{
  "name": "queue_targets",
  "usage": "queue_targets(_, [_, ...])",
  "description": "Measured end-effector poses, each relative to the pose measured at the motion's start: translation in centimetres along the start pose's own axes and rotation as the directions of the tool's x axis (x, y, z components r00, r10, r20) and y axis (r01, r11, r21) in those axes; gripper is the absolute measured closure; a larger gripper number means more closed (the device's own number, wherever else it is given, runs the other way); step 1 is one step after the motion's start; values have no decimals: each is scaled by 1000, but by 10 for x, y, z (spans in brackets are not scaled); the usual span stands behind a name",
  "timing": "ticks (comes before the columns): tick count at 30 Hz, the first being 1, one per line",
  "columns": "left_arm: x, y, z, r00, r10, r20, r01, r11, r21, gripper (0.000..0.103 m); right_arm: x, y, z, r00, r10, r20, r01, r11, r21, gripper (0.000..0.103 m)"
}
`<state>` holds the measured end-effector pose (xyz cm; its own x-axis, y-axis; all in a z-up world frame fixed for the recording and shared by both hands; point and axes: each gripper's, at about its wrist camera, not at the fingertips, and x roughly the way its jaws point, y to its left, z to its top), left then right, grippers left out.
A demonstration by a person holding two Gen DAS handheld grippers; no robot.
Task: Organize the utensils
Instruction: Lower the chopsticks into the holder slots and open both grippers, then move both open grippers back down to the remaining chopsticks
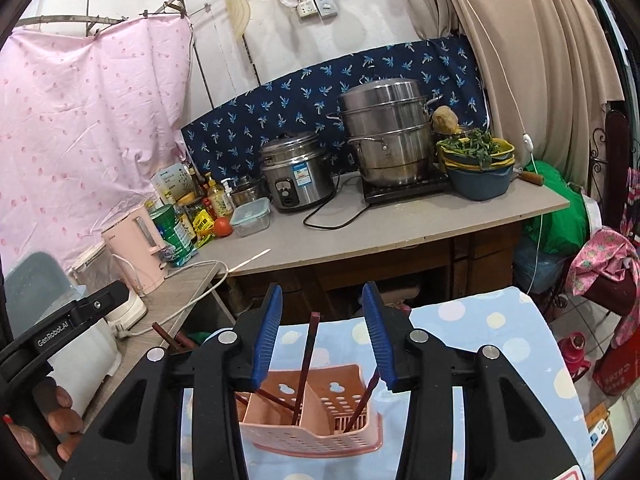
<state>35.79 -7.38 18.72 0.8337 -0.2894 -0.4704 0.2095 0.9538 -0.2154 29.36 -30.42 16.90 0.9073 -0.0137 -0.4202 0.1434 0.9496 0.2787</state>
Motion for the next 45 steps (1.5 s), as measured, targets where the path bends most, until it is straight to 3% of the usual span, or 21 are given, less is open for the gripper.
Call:
queue_targets(10, [-27,-4,-8,999,51,-16,-50,997,58,46,-36,5,-11,1000,24,-10,-24,1000,-8,62])
queue_targets(18, [-64,-2,-42,995,78,-56,-70,990,124,46,-78,5,-42,998,29,-50,-30,1000,-9,62])
queue_targets(23, [-86,3,-77,991,86,-104,-70,986,152,46,-107,2,-77,997,9,-82,-10,1000,-12,62])
queue_targets(33, [-120,17,-164,963,107,-246,-65,983,173,46,-153,1,-161,980,-28,-197,22,999,-35,62])
queue_targets(45, [-147,27,-261,920,134,-369,-59,976,208,46,-181,-3,-271,925,-62,-374,52,998,-38,62])
